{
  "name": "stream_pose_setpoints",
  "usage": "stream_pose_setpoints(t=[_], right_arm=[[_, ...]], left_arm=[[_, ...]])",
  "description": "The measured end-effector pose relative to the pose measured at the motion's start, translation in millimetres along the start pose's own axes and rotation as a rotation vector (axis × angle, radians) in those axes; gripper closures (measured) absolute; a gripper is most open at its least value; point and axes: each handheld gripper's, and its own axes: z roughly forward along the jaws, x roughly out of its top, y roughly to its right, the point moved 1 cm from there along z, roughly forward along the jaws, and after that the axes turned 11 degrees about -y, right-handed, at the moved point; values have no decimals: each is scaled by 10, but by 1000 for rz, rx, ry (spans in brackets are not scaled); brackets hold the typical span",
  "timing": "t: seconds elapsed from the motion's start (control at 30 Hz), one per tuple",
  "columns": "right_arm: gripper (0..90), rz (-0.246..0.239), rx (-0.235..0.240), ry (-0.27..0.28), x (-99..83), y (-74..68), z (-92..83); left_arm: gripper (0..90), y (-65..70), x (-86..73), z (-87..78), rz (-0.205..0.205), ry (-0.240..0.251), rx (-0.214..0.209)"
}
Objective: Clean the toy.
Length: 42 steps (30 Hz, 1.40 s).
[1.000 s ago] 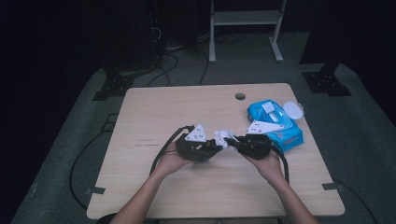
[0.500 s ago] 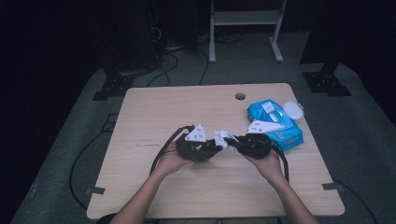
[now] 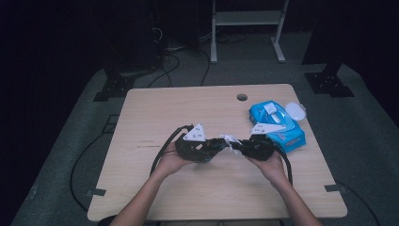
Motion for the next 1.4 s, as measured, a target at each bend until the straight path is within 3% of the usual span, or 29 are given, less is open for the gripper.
stream_pose_setpoints(t=[0.3,0.77,1.1,1.17,1.3,1.4], right_arm=[[838,20,54,50,44,-37,-92],[839,-9,66,86,131,-178,-130],[840,-20,75,90,172,-258,-4],[839,-33,84,76,190,-300,74],[839,-38,92,66,238,-339,192],[839,-52,82,33,262,-379,290]], left_arm=[[577,8,23,-4,-5,17,-11],[573,20,-12,52,-19,29,-12],[574,29,-141,31,-43,26,12],[579,30,-191,28,-50,2,20],[580,0,-309,29,-90,11,21],[583,-7,-419,55,-98,-5,35]])
